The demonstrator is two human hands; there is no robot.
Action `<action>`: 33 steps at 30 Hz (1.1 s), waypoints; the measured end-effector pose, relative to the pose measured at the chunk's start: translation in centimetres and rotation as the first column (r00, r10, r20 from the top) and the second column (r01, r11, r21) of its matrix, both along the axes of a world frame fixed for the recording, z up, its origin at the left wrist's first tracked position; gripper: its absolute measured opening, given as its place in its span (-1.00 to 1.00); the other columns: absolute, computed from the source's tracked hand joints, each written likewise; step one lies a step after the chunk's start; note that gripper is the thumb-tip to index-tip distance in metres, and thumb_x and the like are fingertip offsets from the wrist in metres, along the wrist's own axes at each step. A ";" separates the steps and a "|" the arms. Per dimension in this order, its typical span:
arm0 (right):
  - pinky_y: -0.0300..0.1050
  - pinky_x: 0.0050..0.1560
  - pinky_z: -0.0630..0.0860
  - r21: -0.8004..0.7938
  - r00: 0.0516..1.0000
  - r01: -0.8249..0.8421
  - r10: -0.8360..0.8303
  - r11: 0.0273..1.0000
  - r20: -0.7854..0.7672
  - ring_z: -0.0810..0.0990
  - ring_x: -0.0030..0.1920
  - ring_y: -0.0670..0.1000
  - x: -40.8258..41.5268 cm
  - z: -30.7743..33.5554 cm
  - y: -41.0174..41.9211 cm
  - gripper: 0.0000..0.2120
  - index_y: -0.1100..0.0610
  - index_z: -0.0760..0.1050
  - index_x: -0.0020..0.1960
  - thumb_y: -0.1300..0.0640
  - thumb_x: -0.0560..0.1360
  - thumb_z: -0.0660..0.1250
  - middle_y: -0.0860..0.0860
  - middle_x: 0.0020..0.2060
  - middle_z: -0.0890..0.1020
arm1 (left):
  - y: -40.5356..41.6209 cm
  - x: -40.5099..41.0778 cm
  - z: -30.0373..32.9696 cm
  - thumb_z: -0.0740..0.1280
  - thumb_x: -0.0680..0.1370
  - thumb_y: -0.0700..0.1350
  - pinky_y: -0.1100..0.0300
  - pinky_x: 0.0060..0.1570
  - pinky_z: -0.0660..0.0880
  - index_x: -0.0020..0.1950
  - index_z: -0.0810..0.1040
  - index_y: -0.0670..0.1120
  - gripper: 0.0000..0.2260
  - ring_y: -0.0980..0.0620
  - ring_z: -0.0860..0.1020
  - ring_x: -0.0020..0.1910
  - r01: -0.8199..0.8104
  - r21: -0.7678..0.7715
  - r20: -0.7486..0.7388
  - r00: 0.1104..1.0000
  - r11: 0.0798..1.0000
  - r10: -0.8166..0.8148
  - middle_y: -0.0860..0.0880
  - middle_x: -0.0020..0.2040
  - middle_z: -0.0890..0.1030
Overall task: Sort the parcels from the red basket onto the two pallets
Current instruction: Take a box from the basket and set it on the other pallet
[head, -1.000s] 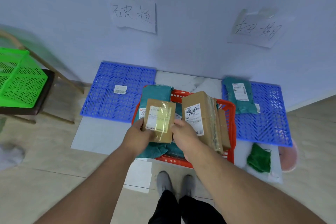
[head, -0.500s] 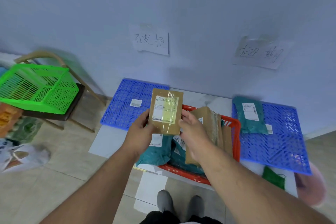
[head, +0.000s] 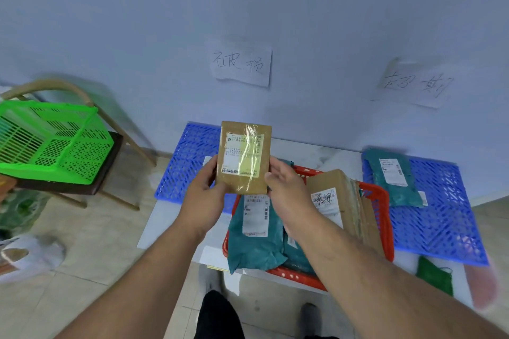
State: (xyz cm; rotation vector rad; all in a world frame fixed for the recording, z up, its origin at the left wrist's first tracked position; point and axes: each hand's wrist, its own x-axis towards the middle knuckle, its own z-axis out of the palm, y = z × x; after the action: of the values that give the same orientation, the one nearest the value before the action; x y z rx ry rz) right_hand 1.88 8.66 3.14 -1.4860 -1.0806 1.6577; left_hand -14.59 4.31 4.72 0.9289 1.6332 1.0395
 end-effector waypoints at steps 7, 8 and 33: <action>-0.23 0.03 0.67 -0.088 0.993 0.062 -0.053 0.994 0.103 0.77 0.01 -0.16 -12.2 -3.2 4.5 -0.60 -0.16 0.67 0.02 0.27 0.68 0.19 -0.21 -0.04 0.80 | 5.1 -11.6 -4.2 0.27 0.51 -0.22 0.08 0.32 0.50 0.37 0.54 0.31 -0.45 0.16 0.61 0.28 0.051 -0.108 0.010 0.999 0.993 -0.051 0.21 0.26 0.68; -0.11 0.13 0.68 -0.106 0.991 0.063 -0.050 0.992 0.121 0.77 0.05 -0.10 -14.1 -3.9 5.3 -0.62 -0.13 0.69 0.05 0.27 0.67 0.20 -0.16 -0.02 0.80 | 6.1 -13.2 -4.9 0.28 0.50 -0.23 0.16 0.24 0.53 0.29 0.56 0.36 -0.46 0.22 0.63 0.21 0.050 -0.124 0.010 0.999 0.991 -0.049 0.23 0.20 0.69; 0.13 0.27 0.66 -0.346 0.979 0.073 -0.002 0.935 0.203 0.75 0.15 0.13 -37.0 -27.7 28.9 -0.66 0.13 0.66 0.26 0.35 0.61 0.24 0.10 0.13 0.76 | 30.5 -34.5 -30.3 0.27 0.57 -0.30 0.42 -0.16 0.54 0.15 0.59 0.18 -0.61 0.16 0.69 0.03 0.102 -0.342 0.046 0.995 0.934 -0.091 0.13 0.05 0.73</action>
State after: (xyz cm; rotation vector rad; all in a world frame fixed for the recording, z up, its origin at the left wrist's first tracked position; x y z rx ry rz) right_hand -35.10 37.58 -24.56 -1.9258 -0.8784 1.7712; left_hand -49.09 34.84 -25.53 0.7457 1.6596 0.6674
